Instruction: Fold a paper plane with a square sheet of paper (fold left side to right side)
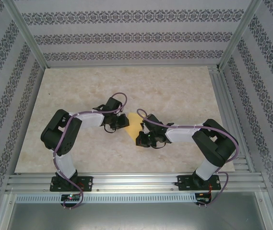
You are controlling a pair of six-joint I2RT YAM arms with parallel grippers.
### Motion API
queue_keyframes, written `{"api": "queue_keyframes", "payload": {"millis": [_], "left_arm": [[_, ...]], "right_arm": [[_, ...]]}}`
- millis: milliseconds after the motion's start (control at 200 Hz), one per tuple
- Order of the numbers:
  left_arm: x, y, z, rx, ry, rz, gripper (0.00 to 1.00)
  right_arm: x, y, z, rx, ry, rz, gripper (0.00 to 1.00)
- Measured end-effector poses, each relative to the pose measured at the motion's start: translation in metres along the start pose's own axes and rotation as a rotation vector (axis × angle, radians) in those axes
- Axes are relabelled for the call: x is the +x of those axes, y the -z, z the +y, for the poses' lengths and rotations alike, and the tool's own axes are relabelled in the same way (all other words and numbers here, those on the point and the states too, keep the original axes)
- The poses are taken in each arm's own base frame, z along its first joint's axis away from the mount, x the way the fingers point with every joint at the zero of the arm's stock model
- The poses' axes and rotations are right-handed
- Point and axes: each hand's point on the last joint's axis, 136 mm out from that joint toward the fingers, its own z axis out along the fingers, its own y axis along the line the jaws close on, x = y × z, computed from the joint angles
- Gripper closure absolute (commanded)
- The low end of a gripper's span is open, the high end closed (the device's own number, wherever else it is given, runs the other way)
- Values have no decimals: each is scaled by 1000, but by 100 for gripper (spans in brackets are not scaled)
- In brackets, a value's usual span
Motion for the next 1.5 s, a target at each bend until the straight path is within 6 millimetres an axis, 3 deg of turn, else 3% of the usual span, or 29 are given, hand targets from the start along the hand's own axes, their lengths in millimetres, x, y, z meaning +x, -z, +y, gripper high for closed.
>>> {"api": "queue_keyframes", "payload": {"millis": [145,335,495,649,984,1064,1229,1499], "left_arm": [[-17,5,7,-16,9,-17,76],[-51,28,12,-38,16,-105,65],[-54,67,-10,14,-21,-176,54],[-37,95,-20,91,-23,-207,48],[26,73,13,86,81,-66,48],[32,68,13,97,90,-52,48],[33,59,8,122,101,-40,48],[38,46,-1,134,95,4,48]], "right_arm": [[0,1,1,9,12,-3,92],[9,19,-2,55,42,-2,79],[-13,63,15,18,81,-115,72],[-43,94,22,-17,92,-234,73],[-47,83,44,-72,164,-226,78],[-48,73,49,-71,177,-206,78],[-51,52,36,-19,157,-160,79],[-61,48,18,36,135,-160,79]]}}
